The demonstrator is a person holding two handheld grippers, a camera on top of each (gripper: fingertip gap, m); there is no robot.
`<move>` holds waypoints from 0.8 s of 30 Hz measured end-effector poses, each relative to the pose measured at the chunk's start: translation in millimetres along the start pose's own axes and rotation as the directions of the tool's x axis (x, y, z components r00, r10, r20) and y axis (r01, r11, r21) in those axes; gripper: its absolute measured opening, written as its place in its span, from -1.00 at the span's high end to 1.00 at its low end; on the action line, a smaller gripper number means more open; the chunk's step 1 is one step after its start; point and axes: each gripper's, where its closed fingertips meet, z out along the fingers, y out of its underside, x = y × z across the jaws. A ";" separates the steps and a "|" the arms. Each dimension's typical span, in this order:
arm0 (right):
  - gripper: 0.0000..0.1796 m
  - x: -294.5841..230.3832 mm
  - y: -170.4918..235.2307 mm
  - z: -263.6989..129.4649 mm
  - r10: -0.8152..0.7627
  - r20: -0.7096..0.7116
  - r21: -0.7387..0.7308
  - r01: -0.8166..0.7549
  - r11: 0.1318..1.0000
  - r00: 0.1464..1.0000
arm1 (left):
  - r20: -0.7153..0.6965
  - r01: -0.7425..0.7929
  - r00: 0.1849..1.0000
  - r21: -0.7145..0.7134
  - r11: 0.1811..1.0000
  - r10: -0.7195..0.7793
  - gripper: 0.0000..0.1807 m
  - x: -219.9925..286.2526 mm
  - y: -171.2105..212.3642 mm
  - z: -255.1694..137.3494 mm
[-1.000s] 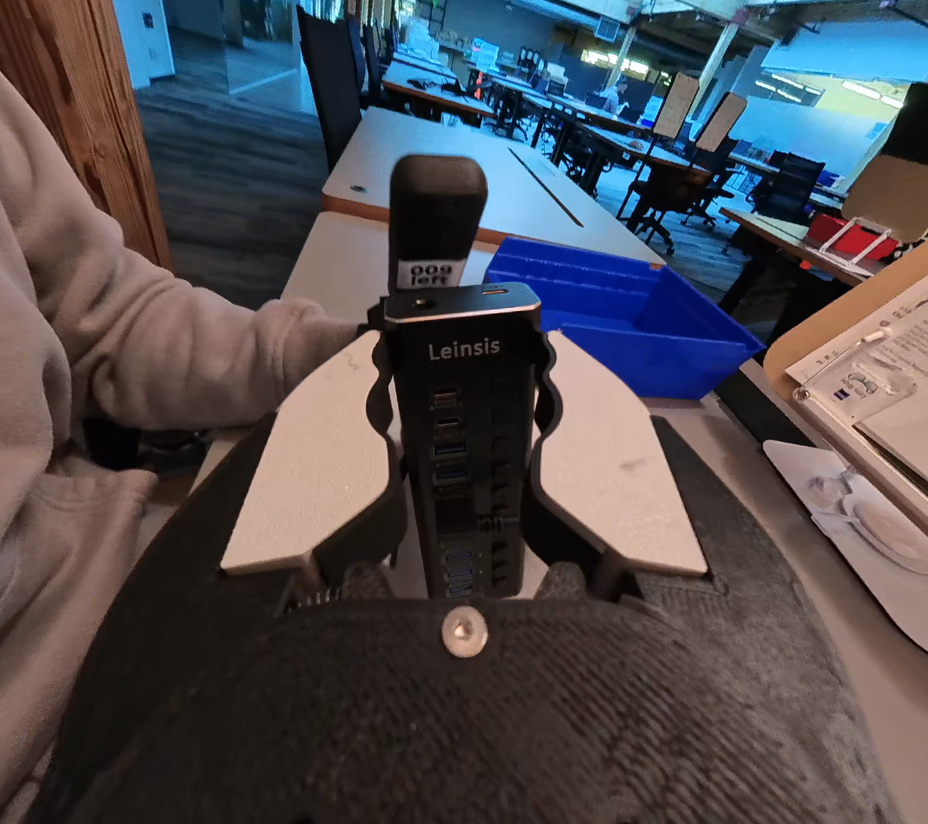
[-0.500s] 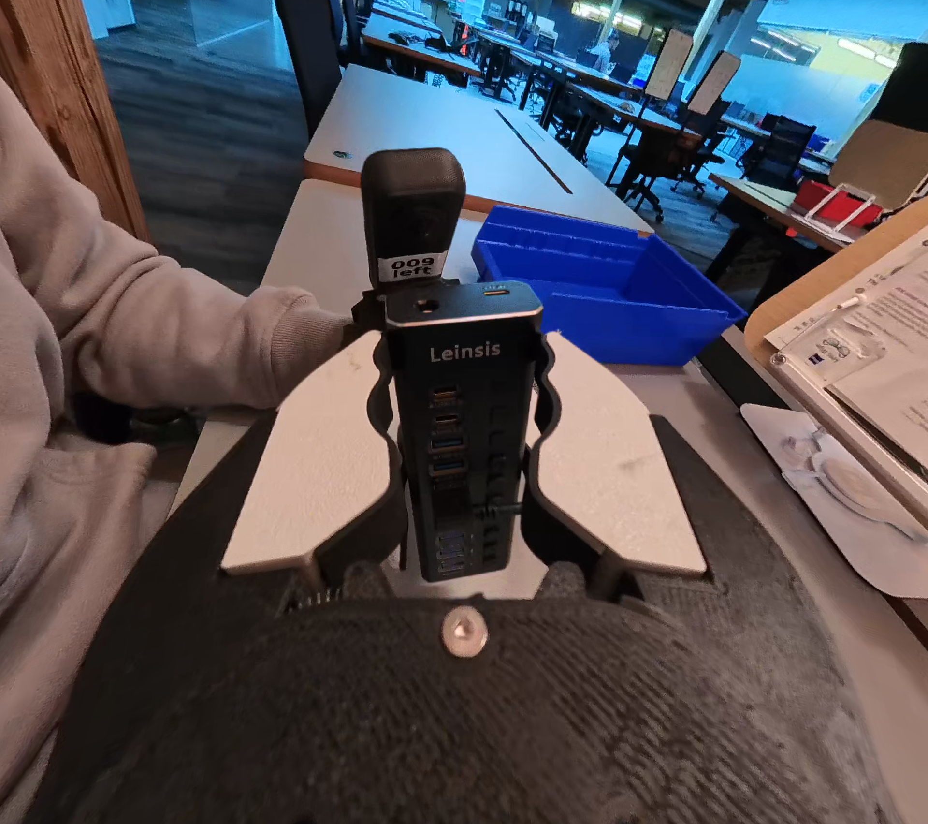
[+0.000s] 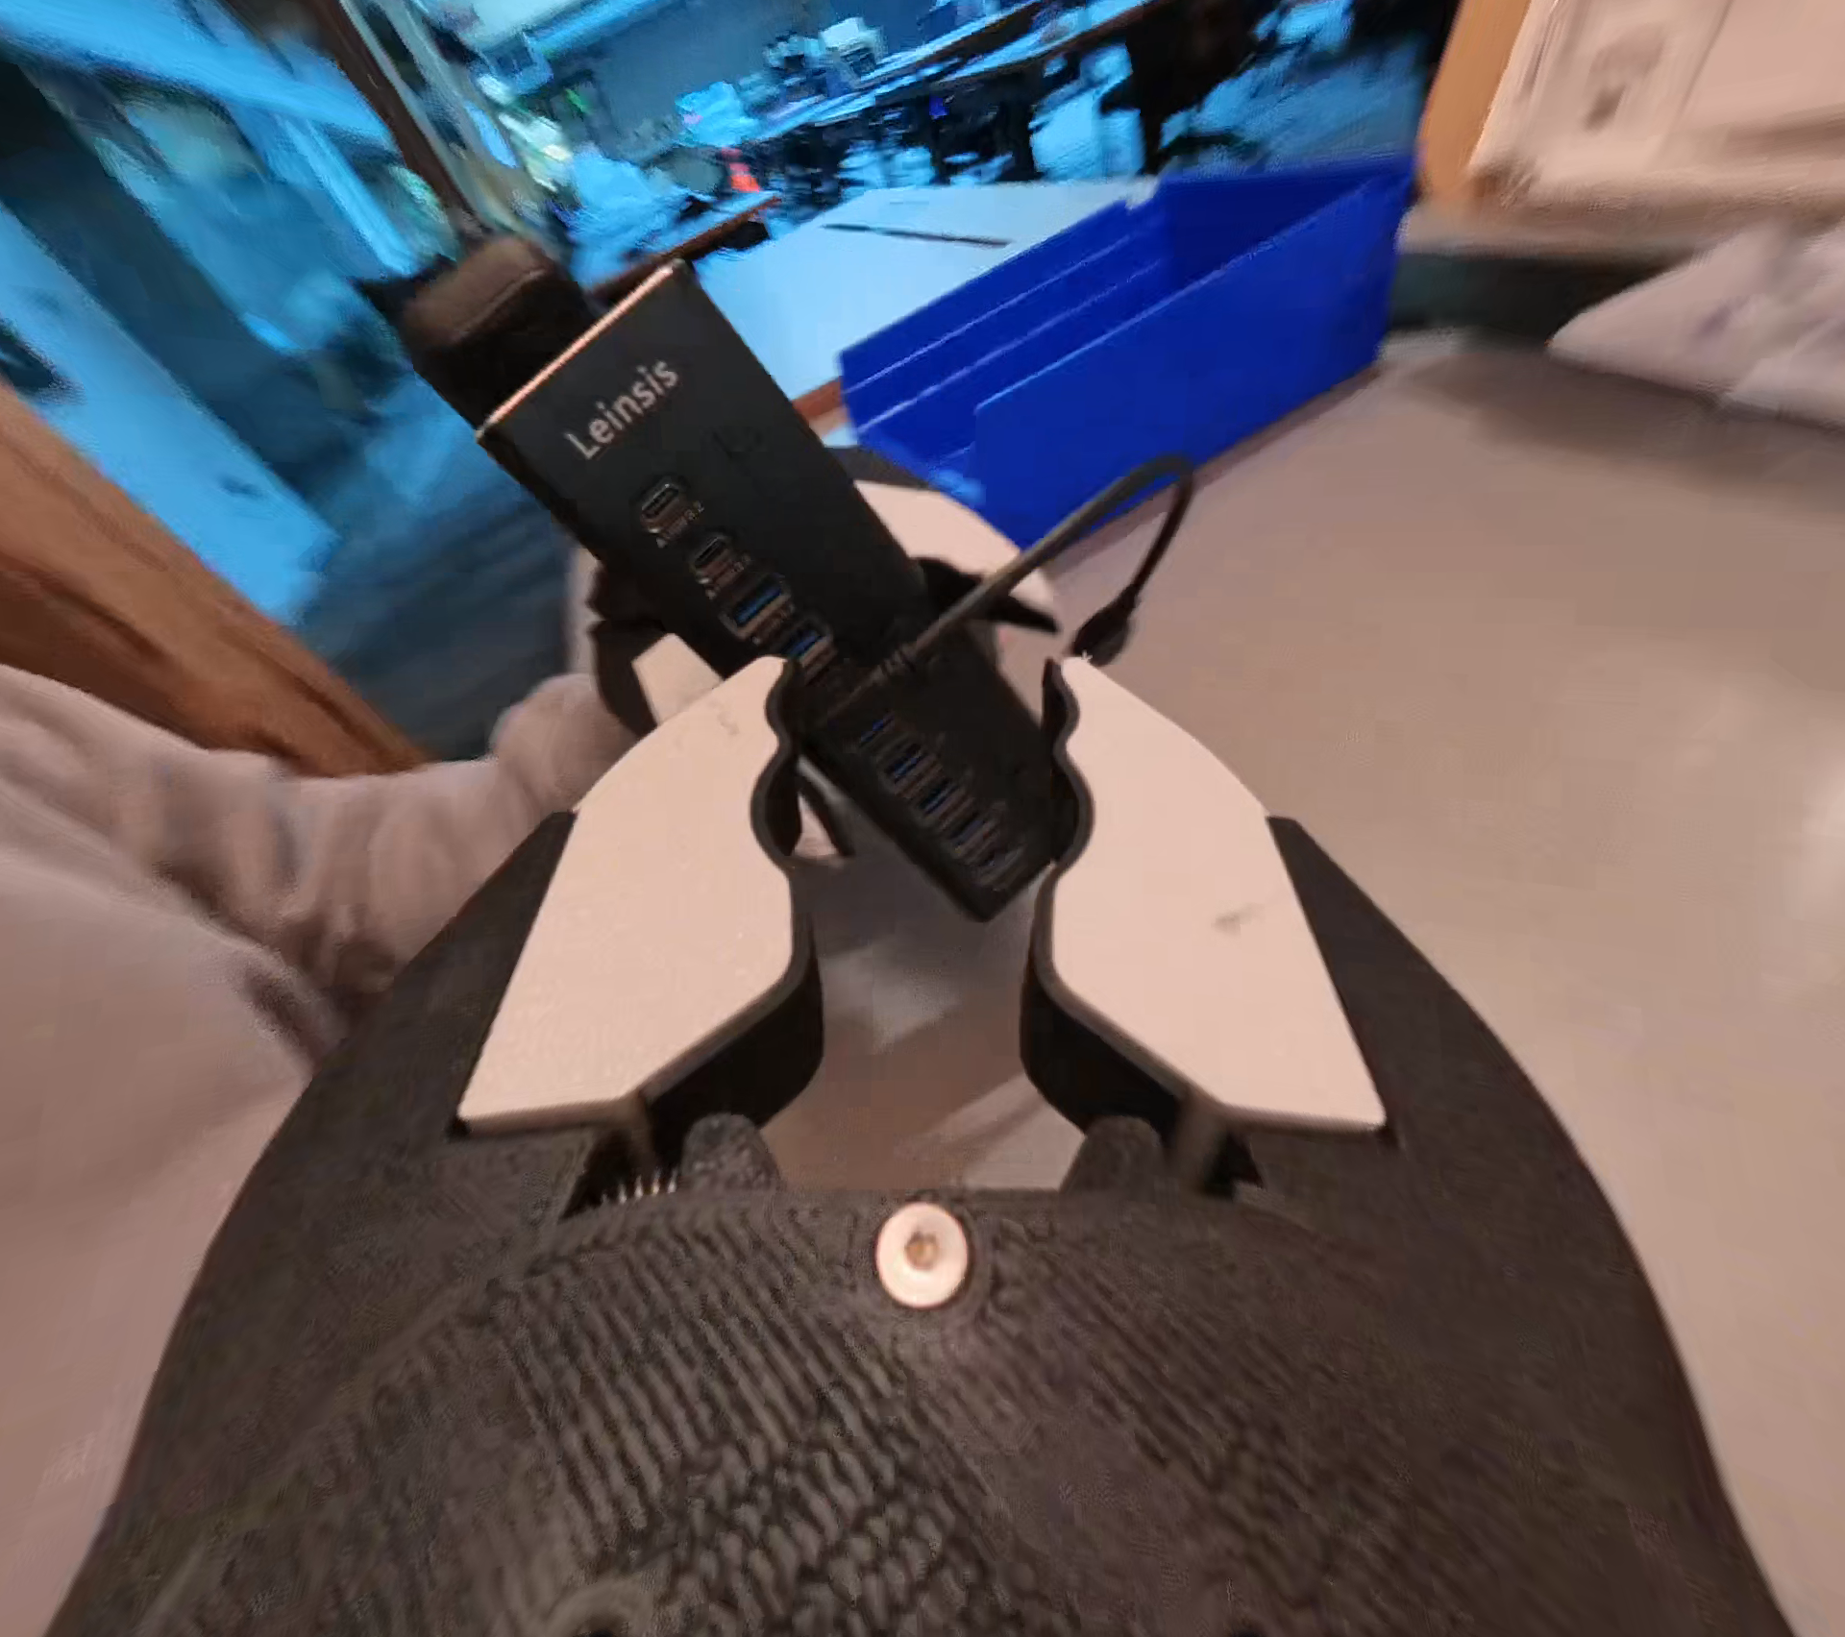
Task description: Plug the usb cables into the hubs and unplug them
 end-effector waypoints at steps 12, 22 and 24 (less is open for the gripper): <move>0.87 -21.7 32.7 17.1 0.456 0.246 -0.213 -0.412 0.886 0.855 | 0.002 -0.157 0.988 -0.031 0.987 0.157 0.24 7.9 7.4 2.1; 0.88 -24.4 36.7 1.5 0.423 0.233 -0.408 -0.307 0.860 0.876 | -0.015 -0.185 0.983 0.010 0.983 0.185 0.29 16.9 0.5 6.8; 0.88 -23.4 38.6 -1.8 0.404 0.233 -0.421 -0.282 0.862 0.885 | 0.002 -0.223 0.975 -0.019 0.975 0.223 0.29 17.2 2.5 9.2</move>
